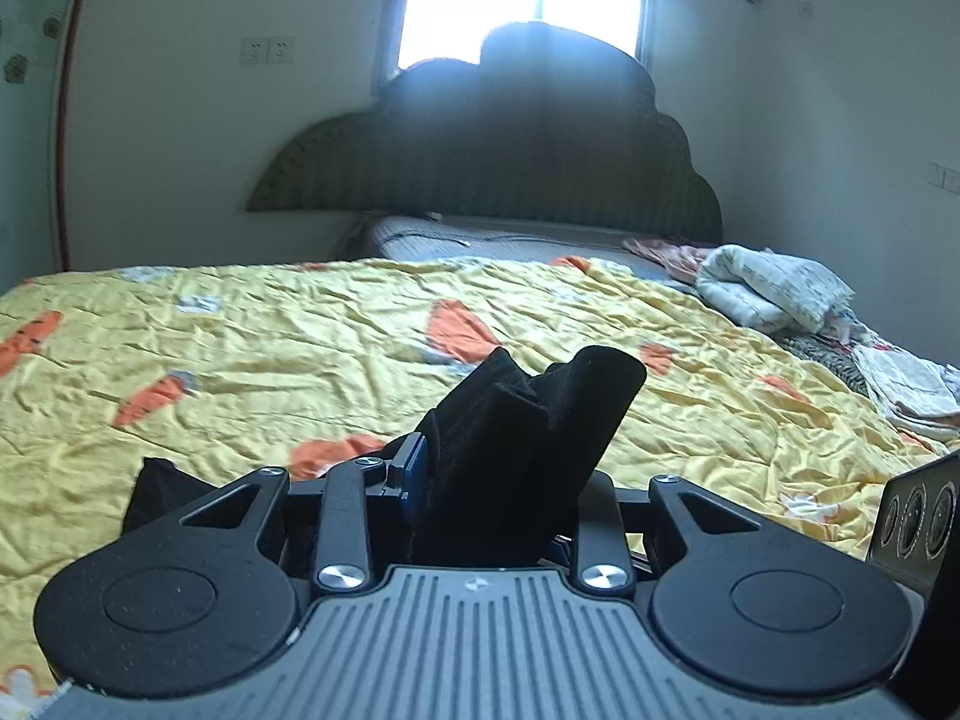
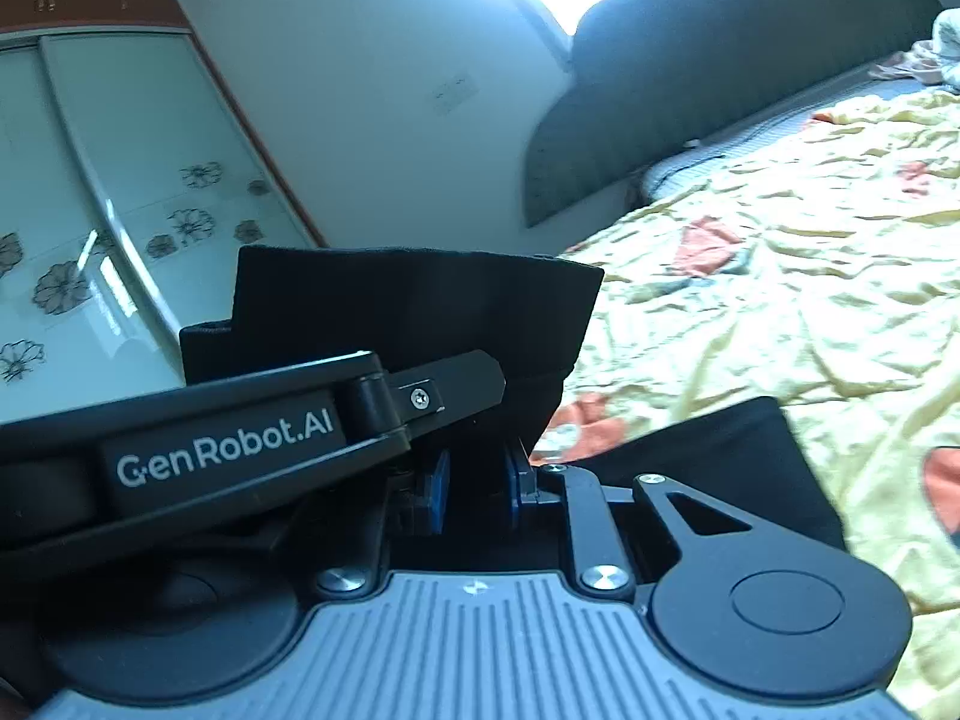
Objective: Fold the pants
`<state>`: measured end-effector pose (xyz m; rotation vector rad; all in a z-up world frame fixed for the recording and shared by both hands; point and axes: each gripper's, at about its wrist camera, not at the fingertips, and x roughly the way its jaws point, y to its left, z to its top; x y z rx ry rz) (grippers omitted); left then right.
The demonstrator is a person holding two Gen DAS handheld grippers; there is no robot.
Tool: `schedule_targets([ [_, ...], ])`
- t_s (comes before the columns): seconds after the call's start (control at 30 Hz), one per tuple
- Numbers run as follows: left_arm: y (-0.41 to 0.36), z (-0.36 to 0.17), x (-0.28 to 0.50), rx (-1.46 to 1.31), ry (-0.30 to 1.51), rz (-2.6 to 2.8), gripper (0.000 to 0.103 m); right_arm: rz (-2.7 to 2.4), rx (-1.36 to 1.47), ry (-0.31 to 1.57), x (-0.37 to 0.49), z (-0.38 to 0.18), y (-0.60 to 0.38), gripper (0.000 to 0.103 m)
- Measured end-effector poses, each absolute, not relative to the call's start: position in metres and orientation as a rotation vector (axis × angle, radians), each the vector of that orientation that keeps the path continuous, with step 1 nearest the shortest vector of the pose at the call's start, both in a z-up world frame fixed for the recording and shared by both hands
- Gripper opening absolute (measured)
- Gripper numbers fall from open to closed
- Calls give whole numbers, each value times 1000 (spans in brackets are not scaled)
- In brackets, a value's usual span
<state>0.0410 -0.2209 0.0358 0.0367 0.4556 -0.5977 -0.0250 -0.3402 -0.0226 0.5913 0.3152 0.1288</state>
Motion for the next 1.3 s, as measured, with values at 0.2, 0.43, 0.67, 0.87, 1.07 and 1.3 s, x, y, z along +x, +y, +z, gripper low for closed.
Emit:
schedule_targets([
  [0.2, -243, 22, 47, 53, 489, -608, 31, 99, 589, 348, -23, -36, -359, 18],
  [0.43, -260, 4, 60, 43, 560, -633, 39, 49, 585, 413, -22, -48, -370, 19],
  [0.67, -268, 0, 71, -21, 623, -678, 60, -38, 489, 417, -45, -46, -376, 27],
  [0.87, -258, 6, 78, -153, 694, -741, 74, -160, 449, 398, -72, -44, -393, 36],
  [1.07, -212, 26, 108, -102, 649, -570, 76, -202, 458, 362, -79, -33, -411, 38],
  [1.3, -155, 3, 162, -12, 733, -335, 71, 96, 573, 473, -5, -36, -409, 41],
])
